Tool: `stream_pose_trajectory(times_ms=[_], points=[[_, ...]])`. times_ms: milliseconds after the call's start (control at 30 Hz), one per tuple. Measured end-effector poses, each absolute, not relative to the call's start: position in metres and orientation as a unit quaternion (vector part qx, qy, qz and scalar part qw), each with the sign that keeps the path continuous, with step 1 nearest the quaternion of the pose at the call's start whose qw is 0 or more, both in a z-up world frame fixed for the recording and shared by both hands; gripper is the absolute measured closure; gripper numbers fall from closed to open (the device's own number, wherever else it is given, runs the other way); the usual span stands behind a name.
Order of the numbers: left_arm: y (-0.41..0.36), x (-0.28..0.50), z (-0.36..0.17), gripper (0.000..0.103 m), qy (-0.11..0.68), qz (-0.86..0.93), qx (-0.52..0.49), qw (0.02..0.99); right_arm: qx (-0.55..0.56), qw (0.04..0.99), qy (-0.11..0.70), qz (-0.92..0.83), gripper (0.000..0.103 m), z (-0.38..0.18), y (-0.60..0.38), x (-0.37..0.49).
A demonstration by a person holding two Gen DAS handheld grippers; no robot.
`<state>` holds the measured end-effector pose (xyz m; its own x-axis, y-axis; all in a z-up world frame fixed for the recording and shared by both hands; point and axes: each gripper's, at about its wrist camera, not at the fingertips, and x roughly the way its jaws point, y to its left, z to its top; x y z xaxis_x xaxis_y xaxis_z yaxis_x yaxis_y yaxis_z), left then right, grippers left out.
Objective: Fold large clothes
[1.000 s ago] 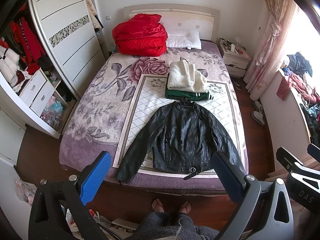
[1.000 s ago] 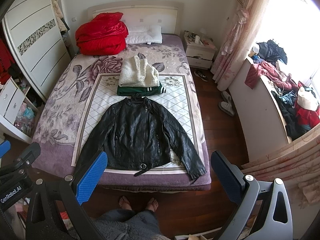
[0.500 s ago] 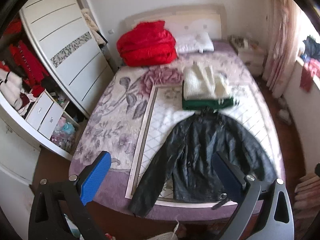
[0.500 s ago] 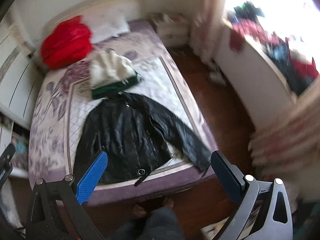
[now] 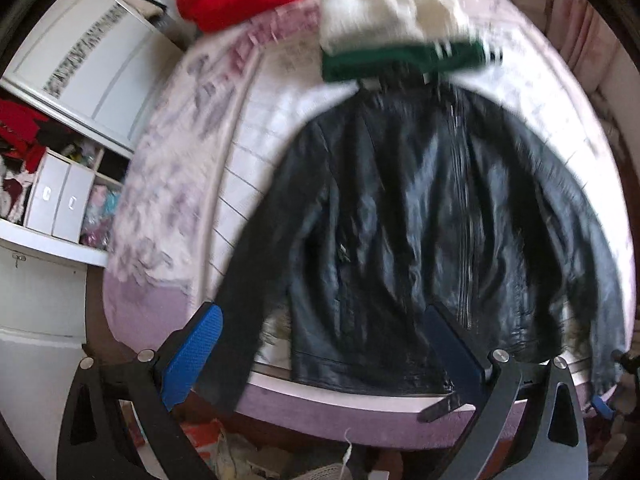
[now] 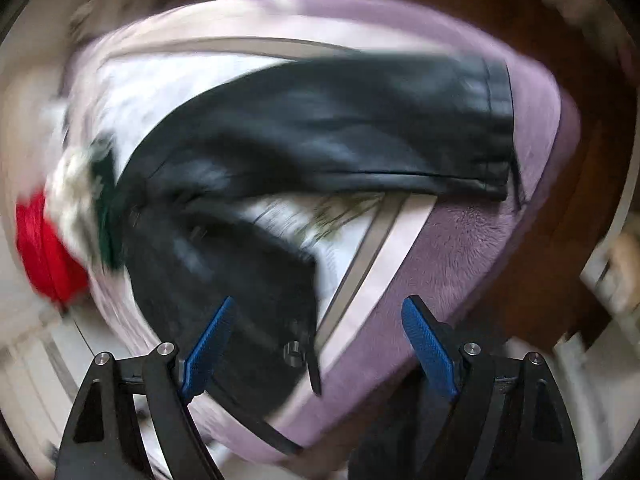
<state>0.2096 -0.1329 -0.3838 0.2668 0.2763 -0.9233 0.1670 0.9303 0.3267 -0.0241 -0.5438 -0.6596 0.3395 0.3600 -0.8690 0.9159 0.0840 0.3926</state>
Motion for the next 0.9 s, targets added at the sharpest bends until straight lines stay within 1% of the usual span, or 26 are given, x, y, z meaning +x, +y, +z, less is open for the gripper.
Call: stream_pose_trajectory(times_ms=[100, 167, 233, 300, 333, 367, 400, 467, 533, 567, 600, 633, 667, 767, 833, 900], points=[[-0.145, 0.218, -0.432, 0.0, 0.625, 0.035, 0.188, 0.757, 0.679, 0.496, 0.451, -0.298, 0.017, -0.716, -0.559, -0.041], [-0.151, 0.223, -0.46, 0.0, 0.639, 0.035, 0.191, 0.745, 0.68, 0.48, 0.434, -0.345, 0.017, -0.745, -0.571, -0.049], [-0.16, 0.227, -0.485, 0.0, 0.646, 0.03, 0.196, 0.737, 0.675, 0.478, 0.428, -0.364, 0.031, -0.759, -0.576, -0.049], [-0.168, 0.229, -0.498, 0.0, 0.644, 0.022, 0.205, 0.737, 0.659, 0.481, 0.416, -0.401, 0.062, -0.761, -0.578, -0.053], [-0.173, 0.231, -0.504, 0.0, 0.641, 0.018, 0.214, 0.737, 0.647, 0.487, 0.405, -0.424, 0.074, -0.755, -0.577, -0.058], [-0.176, 0.232, -0.508, 0.0, 0.638, 0.014, 0.218, 0.738, 0.628, 0.494, 0.401, -0.448, 0.091, -0.748, -0.575, -0.061], [-0.179, 0.233, -0.511, 0.0, 0.636, 0.011, 0.219, 0.74, 0.618, 0.505, 0.389, -0.46, 0.095, -0.742, -0.574, -0.065], [-0.184, 0.235, -0.517, 0.0, 0.636, 0.004, 0.217, 0.74, 0.619, 0.52, 0.371, -0.457, 0.094, -0.737, -0.573, -0.069], [-0.186, 0.236, -0.523, 0.0, 0.641, -0.001, 0.212, 0.738, 0.646, 0.523, 0.361, -0.424, 0.091, -0.749, -0.572, -0.073], [-0.187, 0.236, -0.526, 0.0, 0.643, -0.003, 0.21, 0.736, 0.667, 0.522, 0.345, -0.405, 0.08, -0.759, -0.571, -0.075], [-0.188, 0.236, -0.529, 0.0, 0.645, -0.003, 0.208, 0.735, 0.679, 0.521, 0.333, -0.395, 0.059, -0.768, -0.574, -0.083], [-0.189, 0.235, -0.531, 0.0, 0.646, -0.004, 0.207, 0.735, 0.689, 0.517, 0.321, -0.393, 0.05, -0.775, -0.573, -0.086], [-0.19, 0.235, -0.533, 0.0, 0.647, -0.004, 0.206, 0.734, 0.697, 0.518, 0.306, -0.39, 0.049, -0.779, -0.576, -0.091], [-0.193, 0.231, -0.54, 0.0, 0.65, -0.003, 0.207, 0.731, 0.709, 0.516, 0.282, -0.388, 0.049, -0.794, -0.576, -0.093], [-0.194, 0.232, -0.543, 0.0, 0.649, -0.004, 0.21, 0.731, 0.7, 0.525, 0.275, -0.397, 0.054, -0.794, -0.581, -0.096], [-0.196, 0.232, -0.546, 0.0, 0.645, -0.004, 0.214, 0.734, 0.673, 0.543, 0.269, -0.424, 0.088, -0.78, -0.591, -0.1]])
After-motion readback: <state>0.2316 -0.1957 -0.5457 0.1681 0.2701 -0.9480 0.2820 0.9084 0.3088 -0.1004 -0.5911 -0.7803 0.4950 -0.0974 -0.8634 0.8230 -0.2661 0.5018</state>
